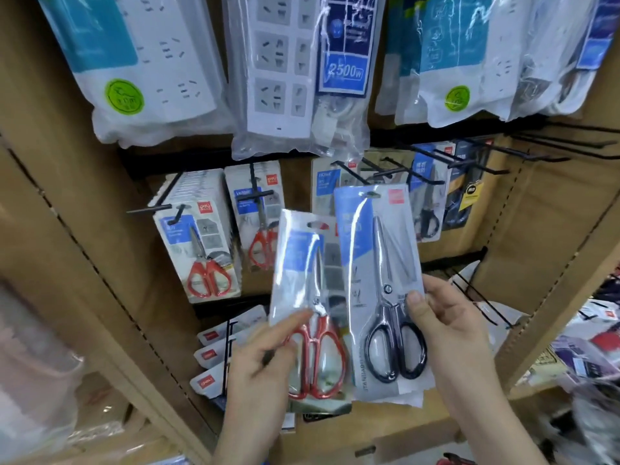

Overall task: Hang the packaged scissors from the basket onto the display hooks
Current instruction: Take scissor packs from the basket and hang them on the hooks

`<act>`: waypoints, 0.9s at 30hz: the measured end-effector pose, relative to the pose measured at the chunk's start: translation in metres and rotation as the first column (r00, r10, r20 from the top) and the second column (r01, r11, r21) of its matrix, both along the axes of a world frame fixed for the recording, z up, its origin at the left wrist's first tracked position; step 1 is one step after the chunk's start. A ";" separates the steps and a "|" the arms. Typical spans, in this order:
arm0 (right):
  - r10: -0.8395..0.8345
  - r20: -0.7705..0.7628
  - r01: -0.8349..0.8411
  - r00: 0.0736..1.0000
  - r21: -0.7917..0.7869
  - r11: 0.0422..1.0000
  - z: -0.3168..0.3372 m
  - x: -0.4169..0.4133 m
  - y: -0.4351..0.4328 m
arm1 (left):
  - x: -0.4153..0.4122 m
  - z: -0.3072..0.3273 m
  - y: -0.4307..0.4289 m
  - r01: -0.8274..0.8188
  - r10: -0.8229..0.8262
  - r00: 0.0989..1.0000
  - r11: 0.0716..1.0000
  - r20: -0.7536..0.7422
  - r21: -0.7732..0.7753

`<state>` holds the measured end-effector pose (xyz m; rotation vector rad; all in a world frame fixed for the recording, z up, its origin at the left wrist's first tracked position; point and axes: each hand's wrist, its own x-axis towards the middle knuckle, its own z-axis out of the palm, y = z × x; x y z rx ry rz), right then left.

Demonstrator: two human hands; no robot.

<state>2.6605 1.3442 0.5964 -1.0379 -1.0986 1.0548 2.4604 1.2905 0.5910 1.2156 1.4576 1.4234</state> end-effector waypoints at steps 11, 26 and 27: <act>-0.045 -0.059 0.042 0.997 -0.060 0.997 -0.015 0.011 -0.009 | 0.054 -0.016 0.011 0.118 -0.120 0.983 0.993 -0.139 -0.020; -0.179 -0.087 0.182 0.980 0.032 0.983 -0.011 0.161 0.079 | 0.161 -0.010 0.077 0.015 -0.018 0.995 0.999 -0.098 -0.029; -0.173 -0.085 0.176 0.981 0.035 0.984 -0.011 0.163 0.085 | 0.168 -0.009 0.080 0.017 -0.020 0.995 0.999 -0.098 -0.031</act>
